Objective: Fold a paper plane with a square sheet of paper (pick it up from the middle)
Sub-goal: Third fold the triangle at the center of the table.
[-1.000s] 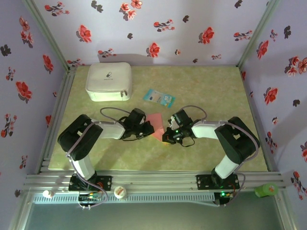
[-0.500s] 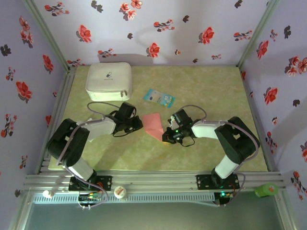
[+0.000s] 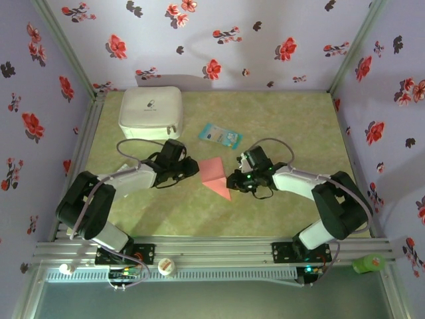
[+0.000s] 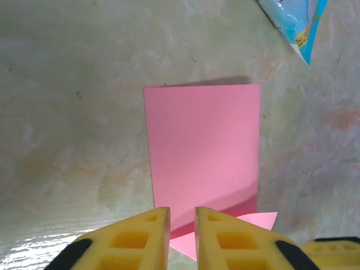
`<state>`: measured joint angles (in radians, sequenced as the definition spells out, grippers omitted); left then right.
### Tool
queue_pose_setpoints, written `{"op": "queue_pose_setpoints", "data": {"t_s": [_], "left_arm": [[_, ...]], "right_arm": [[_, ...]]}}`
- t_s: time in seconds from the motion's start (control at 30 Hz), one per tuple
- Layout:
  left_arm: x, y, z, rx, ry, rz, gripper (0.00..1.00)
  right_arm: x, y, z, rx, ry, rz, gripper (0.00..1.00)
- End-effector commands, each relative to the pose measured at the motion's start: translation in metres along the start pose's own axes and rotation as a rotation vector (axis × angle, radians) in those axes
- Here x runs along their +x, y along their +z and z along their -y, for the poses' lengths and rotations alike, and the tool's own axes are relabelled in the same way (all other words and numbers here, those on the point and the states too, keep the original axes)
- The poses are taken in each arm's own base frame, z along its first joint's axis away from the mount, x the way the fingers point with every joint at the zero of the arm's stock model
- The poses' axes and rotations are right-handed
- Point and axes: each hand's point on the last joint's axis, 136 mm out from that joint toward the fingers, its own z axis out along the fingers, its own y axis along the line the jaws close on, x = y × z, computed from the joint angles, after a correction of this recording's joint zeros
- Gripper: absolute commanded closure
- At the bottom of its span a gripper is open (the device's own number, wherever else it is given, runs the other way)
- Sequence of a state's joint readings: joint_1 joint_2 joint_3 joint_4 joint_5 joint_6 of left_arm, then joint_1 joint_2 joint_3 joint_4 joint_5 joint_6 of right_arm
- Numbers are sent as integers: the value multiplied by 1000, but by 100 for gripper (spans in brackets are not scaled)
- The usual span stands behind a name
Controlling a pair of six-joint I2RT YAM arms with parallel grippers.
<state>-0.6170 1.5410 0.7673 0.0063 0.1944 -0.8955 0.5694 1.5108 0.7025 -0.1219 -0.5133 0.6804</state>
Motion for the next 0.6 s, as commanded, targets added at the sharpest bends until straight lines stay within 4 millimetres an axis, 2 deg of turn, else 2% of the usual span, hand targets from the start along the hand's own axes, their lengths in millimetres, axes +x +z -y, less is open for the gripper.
{"op": "queue_pose_setpoints", "data": {"t_s": [0.0, 0.17, 0.4, 0.57], "left_arm": [[1, -1, 4, 29, -13, 8, 78], [0, -5, 4, 52, -18, 31, 67], [0, -10, 1, 68, -52, 49, 66], [5, -4, -3, 71, -81, 29, 64]], "right_arm": [[-18, -10, 6, 50, -2, 66, 76], [-28, -11, 12, 87, 2, 80, 73], [-32, -7, 13, 99, 3, 78, 71], [-35, -3, 12, 95, 4, 65, 69]]}}
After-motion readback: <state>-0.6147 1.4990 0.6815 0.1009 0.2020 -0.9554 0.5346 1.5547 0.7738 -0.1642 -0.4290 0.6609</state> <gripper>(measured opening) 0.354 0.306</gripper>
